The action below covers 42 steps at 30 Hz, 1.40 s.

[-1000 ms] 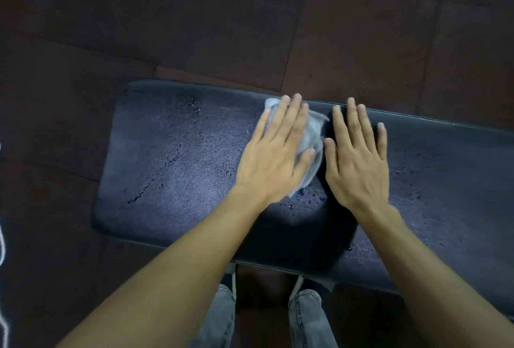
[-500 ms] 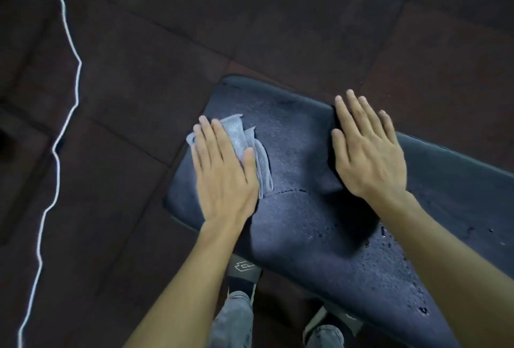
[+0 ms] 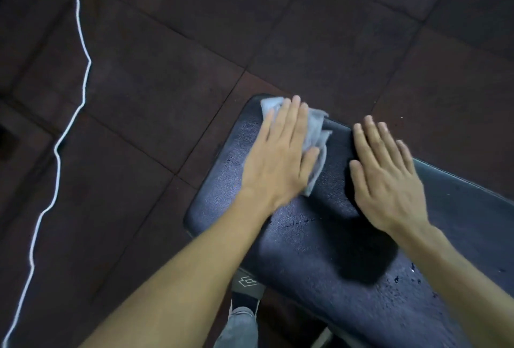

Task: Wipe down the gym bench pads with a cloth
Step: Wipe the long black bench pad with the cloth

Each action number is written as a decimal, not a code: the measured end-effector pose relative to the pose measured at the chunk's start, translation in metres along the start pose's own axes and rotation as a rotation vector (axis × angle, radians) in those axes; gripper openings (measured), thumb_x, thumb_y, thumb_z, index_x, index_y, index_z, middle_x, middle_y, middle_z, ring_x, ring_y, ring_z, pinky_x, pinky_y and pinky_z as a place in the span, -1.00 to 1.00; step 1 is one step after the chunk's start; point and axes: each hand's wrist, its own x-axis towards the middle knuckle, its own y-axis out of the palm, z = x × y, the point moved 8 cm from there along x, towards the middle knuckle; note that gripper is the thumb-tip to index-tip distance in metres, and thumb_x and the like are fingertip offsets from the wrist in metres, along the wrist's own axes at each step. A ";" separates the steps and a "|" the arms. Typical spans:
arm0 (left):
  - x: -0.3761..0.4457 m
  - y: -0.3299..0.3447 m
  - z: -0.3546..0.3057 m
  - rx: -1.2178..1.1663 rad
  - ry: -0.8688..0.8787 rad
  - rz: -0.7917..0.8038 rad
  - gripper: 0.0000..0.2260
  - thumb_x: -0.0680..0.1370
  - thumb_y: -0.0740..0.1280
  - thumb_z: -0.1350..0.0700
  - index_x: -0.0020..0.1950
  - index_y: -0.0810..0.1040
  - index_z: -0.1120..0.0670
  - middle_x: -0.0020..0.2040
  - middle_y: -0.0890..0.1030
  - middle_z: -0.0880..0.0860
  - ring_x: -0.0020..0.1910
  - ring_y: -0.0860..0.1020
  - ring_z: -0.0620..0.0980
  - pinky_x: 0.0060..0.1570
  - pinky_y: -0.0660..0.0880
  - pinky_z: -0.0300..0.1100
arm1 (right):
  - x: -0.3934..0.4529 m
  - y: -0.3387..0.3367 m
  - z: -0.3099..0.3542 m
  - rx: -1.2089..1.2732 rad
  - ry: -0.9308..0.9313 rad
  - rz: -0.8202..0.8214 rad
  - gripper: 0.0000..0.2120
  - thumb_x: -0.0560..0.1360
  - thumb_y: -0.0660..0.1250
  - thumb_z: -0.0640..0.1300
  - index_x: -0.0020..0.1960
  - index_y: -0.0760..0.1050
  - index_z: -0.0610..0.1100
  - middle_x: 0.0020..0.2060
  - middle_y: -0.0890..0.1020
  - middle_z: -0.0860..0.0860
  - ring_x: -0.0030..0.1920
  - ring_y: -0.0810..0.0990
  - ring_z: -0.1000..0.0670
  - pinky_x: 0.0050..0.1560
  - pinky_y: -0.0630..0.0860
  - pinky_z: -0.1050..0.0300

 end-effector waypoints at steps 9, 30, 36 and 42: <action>-0.005 -0.004 0.022 -0.018 -0.462 -0.067 -0.38 0.69 -0.02 -0.12 0.66 0.06 0.23 0.67 0.10 0.21 0.66 0.02 0.15 0.61 -0.01 0.13 | 0.000 -0.002 0.001 0.052 -0.003 -0.052 -0.46 0.70 -0.03 0.03 0.66 0.07 -0.05 0.64 0.12 0.02 0.64 0.04 0.01 0.62 0.04 -0.08; 0.002 -0.001 0.023 -0.001 -0.578 -0.083 -0.39 0.69 -0.09 -0.10 0.65 0.09 0.23 0.65 0.14 0.22 0.65 0.09 0.17 0.60 0.01 0.16 | 0.000 0.003 -0.002 0.054 -0.035 -0.073 -0.44 0.69 -0.08 0.01 0.65 0.07 -0.15 0.64 0.12 -0.01 0.64 0.02 0.02 0.63 -0.04 -0.04; -0.025 0.007 -0.048 0.021 0.050 0.039 -0.39 0.71 -0.03 -0.13 0.67 0.06 0.19 0.68 0.06 0.16 0.67 0.02 0.10 0.61 -0.01 0.10 | -0.002 0.002 -0.003 0.086 -0.053 -0.081 -0.44 0.69 -0.09 0.00 0.64 0.09 -0.17 0.64 0.14 -0.04 0.64 0.04 0.01 0.63 -0.04 0.00; -0.097 0.003 0.018 -0.070 -0.365 0.014 -0.38 0.70 -0.01 -0.17 0.69 0.00 0.09 0.68 -0.12 0.20 0.67 -0.12 0.13 0.64 -0.09 0.06 | -0.002 -0.001 -0.001 0.084 -0.045 -0.089 -0.45 0.70 -0.07 0.00 0.65 0.08 -0.16 0.64 0.15 -0.03 0.64 0.05 0.01 0.63 -0.04 -0.01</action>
